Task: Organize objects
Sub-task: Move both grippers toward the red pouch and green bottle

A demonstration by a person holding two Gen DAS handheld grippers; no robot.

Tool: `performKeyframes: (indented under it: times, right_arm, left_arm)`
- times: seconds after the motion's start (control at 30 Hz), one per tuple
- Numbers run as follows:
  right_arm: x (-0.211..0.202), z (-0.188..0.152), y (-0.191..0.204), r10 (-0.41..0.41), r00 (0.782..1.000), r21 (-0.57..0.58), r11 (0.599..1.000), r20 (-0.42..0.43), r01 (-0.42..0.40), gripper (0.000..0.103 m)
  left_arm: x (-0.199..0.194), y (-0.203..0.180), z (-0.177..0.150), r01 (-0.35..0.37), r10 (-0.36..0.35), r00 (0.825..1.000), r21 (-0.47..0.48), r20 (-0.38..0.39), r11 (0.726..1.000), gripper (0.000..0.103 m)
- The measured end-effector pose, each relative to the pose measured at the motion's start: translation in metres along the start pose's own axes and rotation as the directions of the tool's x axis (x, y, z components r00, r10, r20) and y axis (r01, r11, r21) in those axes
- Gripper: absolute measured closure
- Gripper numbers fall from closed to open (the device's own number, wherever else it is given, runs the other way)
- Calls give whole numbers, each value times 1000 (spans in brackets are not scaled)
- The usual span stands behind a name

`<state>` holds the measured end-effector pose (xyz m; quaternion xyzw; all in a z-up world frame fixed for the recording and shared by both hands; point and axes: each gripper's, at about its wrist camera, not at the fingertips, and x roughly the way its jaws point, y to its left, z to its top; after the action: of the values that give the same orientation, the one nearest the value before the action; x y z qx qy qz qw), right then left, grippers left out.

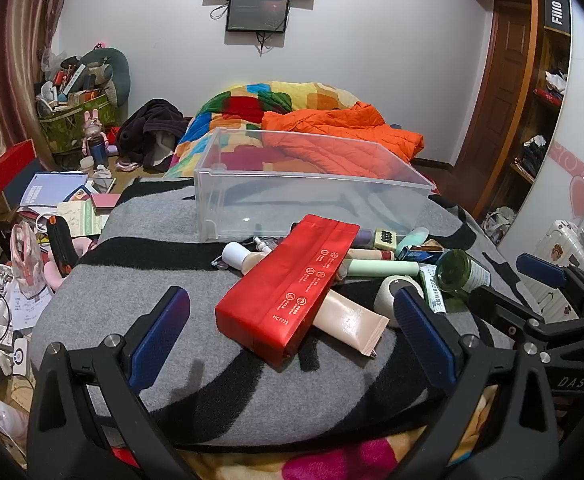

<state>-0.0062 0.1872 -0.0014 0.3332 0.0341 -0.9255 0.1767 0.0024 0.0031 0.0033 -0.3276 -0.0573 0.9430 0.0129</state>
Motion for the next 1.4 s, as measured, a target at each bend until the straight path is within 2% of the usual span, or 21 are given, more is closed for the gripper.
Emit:
performKeyframes:
  times: [0.77,1.13,1.4]
  right_arm:
    - [0,0,0,9,1000,4,1000,-5,-9,0]
    - [2,0,-2,34,999,1,999,-13,-34,0]
    - [8,1,-11,18,1000,-6,1000,-12,-18,0]
  left_arm:
    - [0,-3,0,-2,2,1000,11,1,1000,0]
    - [4,-5,-1,17,-17,1000,14,-12,1000,0]
    - [15,8,3,35,-35,999,2,-28,999,0]
